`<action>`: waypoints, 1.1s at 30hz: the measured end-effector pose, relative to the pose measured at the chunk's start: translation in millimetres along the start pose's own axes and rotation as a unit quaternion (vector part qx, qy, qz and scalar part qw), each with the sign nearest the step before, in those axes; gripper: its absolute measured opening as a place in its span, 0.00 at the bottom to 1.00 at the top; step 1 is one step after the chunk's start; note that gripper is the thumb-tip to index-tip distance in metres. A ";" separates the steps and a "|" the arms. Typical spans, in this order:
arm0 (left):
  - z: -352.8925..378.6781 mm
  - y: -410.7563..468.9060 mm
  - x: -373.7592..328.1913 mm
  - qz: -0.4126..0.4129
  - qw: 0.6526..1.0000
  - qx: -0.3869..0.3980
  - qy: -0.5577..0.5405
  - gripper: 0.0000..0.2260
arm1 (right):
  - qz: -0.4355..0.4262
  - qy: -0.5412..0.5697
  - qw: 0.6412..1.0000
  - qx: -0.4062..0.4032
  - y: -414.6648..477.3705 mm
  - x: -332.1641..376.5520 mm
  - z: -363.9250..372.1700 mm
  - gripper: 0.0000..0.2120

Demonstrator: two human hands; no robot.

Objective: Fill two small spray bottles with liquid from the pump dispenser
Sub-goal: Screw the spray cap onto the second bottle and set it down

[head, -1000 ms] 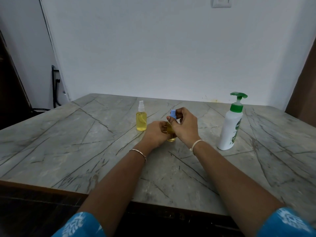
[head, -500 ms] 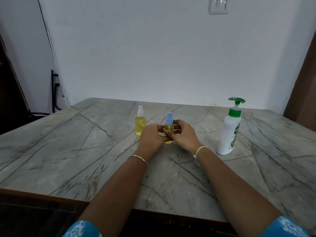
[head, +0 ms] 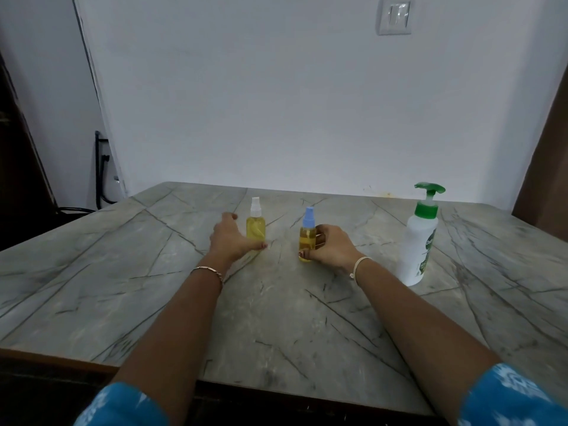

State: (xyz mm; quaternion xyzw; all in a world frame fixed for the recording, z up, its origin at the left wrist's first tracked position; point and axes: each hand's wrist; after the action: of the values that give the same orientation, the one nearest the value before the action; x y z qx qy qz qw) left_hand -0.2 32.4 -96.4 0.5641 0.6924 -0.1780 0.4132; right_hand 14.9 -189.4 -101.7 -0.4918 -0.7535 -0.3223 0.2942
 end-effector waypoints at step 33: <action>18.0 -20.5 -11.3 0.033 0.996 0.063 0.057 0.40 | 0.025 -0.016 0.998 -0.049 -19.3 -15.3 -10.5 0.28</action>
State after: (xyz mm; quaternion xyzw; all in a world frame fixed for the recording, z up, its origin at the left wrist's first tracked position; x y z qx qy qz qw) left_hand -12.3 6.2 -102.8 0.6210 0.6831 -0.1752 0.3421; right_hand 3.5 -212.0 -110.6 -0.5296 -0.7287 -0.3436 0.2654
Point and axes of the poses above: each hand's wrist, its own y-axis towards the middle knuckle, its own z-axis out of the palm, x = y × z, and after that the axes turned 5 degrees about x, right-handed
